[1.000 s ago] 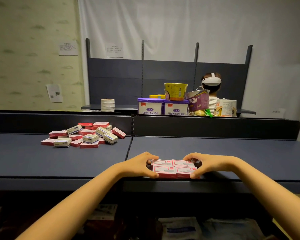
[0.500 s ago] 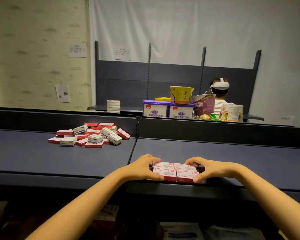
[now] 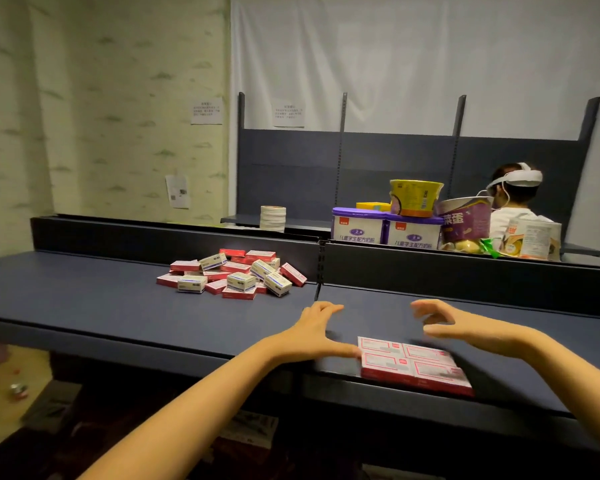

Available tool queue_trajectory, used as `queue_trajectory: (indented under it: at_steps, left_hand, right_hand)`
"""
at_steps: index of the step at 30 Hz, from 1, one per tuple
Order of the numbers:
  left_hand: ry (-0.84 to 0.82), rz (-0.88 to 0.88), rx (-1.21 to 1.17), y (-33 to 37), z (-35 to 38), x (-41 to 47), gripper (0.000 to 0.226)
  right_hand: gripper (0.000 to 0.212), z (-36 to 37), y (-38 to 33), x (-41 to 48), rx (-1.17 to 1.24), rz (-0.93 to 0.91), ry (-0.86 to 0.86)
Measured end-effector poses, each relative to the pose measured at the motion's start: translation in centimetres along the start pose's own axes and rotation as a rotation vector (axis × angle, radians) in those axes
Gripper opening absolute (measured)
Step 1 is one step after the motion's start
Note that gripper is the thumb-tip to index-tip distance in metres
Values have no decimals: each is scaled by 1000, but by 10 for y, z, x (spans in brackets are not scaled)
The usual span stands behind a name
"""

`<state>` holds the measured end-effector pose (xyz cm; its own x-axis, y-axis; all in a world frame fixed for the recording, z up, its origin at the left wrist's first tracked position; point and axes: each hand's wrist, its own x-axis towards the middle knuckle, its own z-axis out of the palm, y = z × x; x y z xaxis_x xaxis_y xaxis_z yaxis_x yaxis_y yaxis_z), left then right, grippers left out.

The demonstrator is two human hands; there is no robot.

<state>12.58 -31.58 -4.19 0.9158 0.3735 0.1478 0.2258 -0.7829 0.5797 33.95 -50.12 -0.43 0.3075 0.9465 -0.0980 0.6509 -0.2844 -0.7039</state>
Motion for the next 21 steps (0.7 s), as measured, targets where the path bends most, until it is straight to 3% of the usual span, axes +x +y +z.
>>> queue_trajectory:
  at_steps: [10, 21]
  left_hand:
    - [198, -111, -5, -138, -112, -6, 81]
    - [307, -46, -118, -254, -193, 15, 65]
  right_hand:
    - [71, 48, -94, 121, -19, -108, -10]
    - [69, 90, -156, 245, -89, -69, 61]
